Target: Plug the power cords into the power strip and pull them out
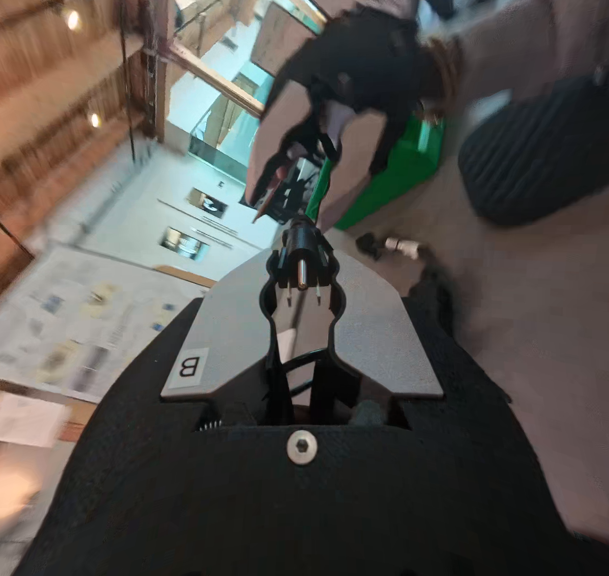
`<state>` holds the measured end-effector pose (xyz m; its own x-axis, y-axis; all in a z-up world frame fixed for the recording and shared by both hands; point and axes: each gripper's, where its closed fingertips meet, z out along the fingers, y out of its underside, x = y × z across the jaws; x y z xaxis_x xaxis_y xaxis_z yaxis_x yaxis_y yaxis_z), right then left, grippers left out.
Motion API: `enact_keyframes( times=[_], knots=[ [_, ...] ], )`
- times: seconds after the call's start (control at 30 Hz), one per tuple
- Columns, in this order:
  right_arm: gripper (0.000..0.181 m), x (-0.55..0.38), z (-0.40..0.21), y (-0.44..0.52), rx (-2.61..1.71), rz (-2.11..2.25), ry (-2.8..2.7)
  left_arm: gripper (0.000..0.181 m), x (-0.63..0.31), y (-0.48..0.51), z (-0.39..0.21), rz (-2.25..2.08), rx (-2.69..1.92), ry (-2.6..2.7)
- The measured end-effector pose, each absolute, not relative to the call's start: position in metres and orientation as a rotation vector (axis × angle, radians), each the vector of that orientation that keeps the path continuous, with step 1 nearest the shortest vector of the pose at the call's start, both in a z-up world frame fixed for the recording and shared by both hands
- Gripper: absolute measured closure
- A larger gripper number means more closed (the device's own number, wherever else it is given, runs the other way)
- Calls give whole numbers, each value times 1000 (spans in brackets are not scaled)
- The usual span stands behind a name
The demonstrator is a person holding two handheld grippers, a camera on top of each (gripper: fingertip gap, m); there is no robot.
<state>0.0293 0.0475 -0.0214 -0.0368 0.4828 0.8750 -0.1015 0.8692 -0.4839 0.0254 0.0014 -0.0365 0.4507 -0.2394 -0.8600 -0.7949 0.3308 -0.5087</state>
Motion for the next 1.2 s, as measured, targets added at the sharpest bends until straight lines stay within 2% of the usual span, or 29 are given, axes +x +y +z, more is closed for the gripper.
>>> enact_keyframes(
  times=[0.13,0.27,0.37,0.4,0.43,0.47,0.53,0.6,0.67,0.8,0.9,1.0,1.1,1.2],
  knots=[
    [119,45,-26,8,-280,882,-1735,153,23,0,-54,913,-1055,1485],
    [111,32,-55,-9,-284,831,-1994,153,20,-2,-59,1175,-858,1711],
    [125,18,-73,-11,-269,698,-2117,153,24,-5,-53,1261,-738,1757],
    [151,15,-77,-11,-259,642,-2145,153,23,-5,-50,1293,-728,1755],
    [161,13,-79,-10,-257,583,-2154,153,18,-3,-48,1324,-758,1736],
    [162,9,-76,-5,-271,497,-2126,153,14,-2,-47,1305,-808,1697],
    [165,3,-70,13,-243,226,-2030,148,13,-2,-48,1104,-973,1550],
    [167,-1,-60,36,-159,-128,-1876,131,10,-3,-53,784,-1225,1366],
    [169,-2,-54,36,-60,-292,-1754,114,12,-6,-51,373,-1414,1094],
    [170,-2,-39,31,-22,-403,-1570,114,16,-5,-53,-381,-1634,551],
    [169,2,-24,37,-50,-495,-1432,118,17,-7,-51,-498,-1549,384],
    [170,6,-18,48,-103,-546,-1358,113,29,-19,-42,-637,-1460,348],
    [170,6,-13,46,-117,-541,-1267,115,36,-13,-37,-616,-1420,308],
    [170,4,-16,42,-147,-513,-1242,133,47,-1,-37,-545,-1400,332]
  ],
)
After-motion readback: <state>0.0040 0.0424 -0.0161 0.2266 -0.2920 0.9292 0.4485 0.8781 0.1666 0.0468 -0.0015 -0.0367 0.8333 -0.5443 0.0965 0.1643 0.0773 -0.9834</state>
